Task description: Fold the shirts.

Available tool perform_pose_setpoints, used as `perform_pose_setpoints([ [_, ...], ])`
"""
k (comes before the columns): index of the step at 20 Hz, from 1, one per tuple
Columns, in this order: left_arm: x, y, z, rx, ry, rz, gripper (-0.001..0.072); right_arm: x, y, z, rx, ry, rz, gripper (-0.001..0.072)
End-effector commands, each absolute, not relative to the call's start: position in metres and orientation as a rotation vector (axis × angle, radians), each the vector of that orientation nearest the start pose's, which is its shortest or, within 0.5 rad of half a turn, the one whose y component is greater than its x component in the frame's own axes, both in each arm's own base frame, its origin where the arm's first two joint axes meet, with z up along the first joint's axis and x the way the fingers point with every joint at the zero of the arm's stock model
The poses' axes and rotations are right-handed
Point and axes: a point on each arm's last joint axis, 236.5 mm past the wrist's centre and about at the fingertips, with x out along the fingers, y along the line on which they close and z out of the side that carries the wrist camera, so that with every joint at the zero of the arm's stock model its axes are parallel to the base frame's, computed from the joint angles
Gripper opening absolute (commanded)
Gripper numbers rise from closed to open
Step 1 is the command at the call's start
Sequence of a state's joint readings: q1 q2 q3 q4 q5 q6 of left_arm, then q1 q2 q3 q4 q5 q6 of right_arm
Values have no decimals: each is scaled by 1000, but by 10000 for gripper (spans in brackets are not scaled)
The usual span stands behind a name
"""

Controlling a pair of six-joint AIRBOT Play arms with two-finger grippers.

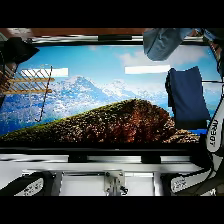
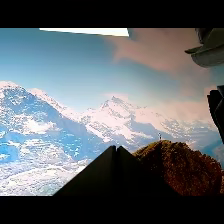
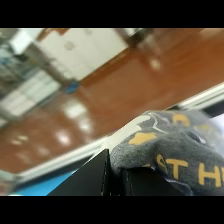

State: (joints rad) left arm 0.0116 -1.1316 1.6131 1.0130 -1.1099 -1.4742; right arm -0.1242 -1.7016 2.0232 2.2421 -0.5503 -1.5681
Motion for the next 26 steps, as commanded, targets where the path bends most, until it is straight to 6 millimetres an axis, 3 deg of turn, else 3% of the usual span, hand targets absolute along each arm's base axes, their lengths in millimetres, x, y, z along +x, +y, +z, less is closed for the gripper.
perform_pose_setpoints([
  [1,411,-116,280,-298,654,-450,35,629,-74,240,277,345,0,67],
  [2,410,-119,281,-297,650,-455,35,616,-95,215,217,455,-44,66],
  [4,412,-123,283,-297,637,-462,35,593,-121,188,169,593,-83,66],
  [6,412,-125,285,-297,628,-466,35,580,-136,185,145,631,-92,67],
  [8,412,-128,285,-295,630,-472,35,580,-144,201,145,577,-109,66],
  [13,410,-133,285,-291,632,-483,35,628,-127,256,342,249,-48,66],
  [17,409,-136,285,-290,634,-490,35,668,-120,281,252,-26,-113,66],
  [19,409,-136,284,-293,636,-489,35,679,-121,279,76,-84,-152,66],
  [21,409,-136,284,-293,636,-489,35,682,-114,247,4,43,-134,66],
  [23,409,-136,284,-292,636,-489,35,668,-112,220,-95,231,-114,66],
  [26,409,-136,285,-292,635,-490,35,619,-125,232,-211,413,-161,66],
])
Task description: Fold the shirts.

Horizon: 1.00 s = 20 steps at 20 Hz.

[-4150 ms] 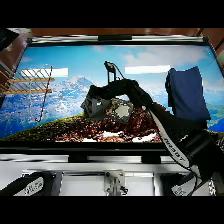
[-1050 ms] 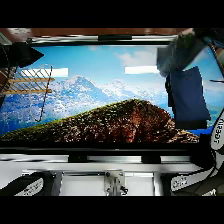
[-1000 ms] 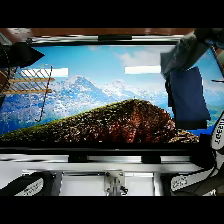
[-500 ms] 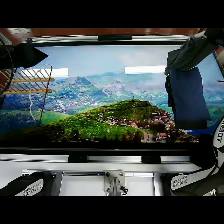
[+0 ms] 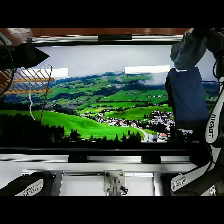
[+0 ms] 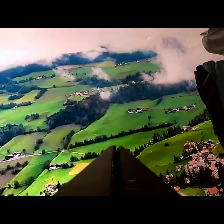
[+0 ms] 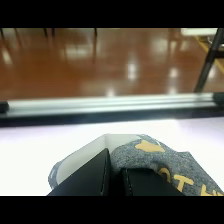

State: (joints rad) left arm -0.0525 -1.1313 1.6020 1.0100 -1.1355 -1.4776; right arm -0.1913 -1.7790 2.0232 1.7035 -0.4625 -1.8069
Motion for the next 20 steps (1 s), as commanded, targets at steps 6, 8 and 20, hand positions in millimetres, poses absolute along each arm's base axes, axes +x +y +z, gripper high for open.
perform_pose_setpoints([
  [6,409,-136,285,-287,634,-491,35,514,-108,204,-95,832,-133,66],
  [8,409,-136,285,-267,628,-497,35,483,-114,200,-42,929,-199,66],
  [20,409,-136,284,-245,622,-505,35,372,-111,117,200,1458,-399,66],
])
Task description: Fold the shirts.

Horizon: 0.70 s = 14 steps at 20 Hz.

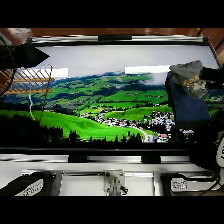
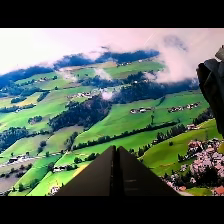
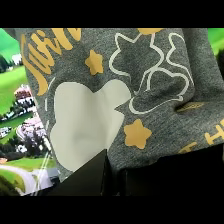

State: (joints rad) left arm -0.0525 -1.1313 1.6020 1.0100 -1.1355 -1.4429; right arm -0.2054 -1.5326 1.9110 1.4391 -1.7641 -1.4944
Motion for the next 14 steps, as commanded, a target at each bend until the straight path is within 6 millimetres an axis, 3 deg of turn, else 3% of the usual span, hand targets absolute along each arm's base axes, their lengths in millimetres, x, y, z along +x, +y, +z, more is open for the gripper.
perform_pose_setpoints([
  [1,409,-136,285,-243,621,-505,35,367,-113,111,208,1483,-413,66],
  [8,409,-136,285,-242,621,-505,35,330,-123,59,290,1658,-502,67],
  [9,409,-136,285,-242,621,-505,35,330,-123,53,289,1661,-501,138],
  [10,409,-136,284,-242,621,-505,35,333,-124,51,283,1652,-495,522],
  [11,410,-136,283,-242,623,-505,35,334,-124,53,261,1649,-471,658],
  [13,414,-136,276,-241,640,-505,35,333,-138,70,199,1621,-501,657],
  [14,417,-136,268,-221,659,-513,34,335,-152,88,164,1569,-558,655],
])
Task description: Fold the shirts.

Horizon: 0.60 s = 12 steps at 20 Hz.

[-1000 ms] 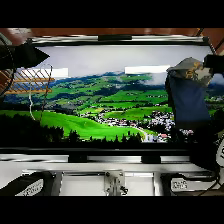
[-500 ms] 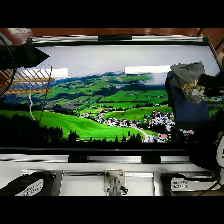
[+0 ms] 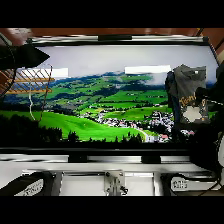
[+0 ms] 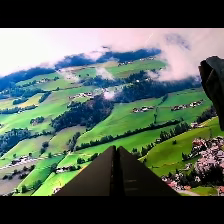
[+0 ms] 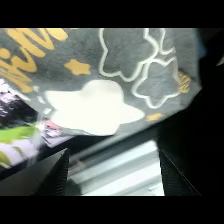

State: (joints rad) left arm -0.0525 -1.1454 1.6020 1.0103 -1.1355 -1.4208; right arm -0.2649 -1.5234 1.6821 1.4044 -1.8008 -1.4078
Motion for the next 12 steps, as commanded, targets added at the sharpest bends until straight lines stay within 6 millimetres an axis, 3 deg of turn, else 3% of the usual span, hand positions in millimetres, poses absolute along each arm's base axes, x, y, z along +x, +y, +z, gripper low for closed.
perform_pose_setpoints([
  [1,419,-136,256,-200,692,-518,33,343,-161,110,149,1490,-590,652],
  [2,423,-135,238,-175,742,-512,33,363,-164,134,150,1366,-575,644],
  [4,435,-120,193,-57,851,-424,32,421,-139,182,167,1095,-429,644],
  [6,444,-100,139,80,995,-279,32,474,-71,215,164,893,-222,644],
  [7,441,-95,113,149,1089,-230,34,486,-38,213,121,884,-161,644],
  [8,435,-96,92,209,1176,-214,81,490,-8,196,72,931,-136,645],
  [10,421,-108,58,266,1314,-227,708,486,54,142,129,1109,-30,644],
  [12,411,-116,38,269,1394,-222,720,470,110,103,193,1283,158,645],
])
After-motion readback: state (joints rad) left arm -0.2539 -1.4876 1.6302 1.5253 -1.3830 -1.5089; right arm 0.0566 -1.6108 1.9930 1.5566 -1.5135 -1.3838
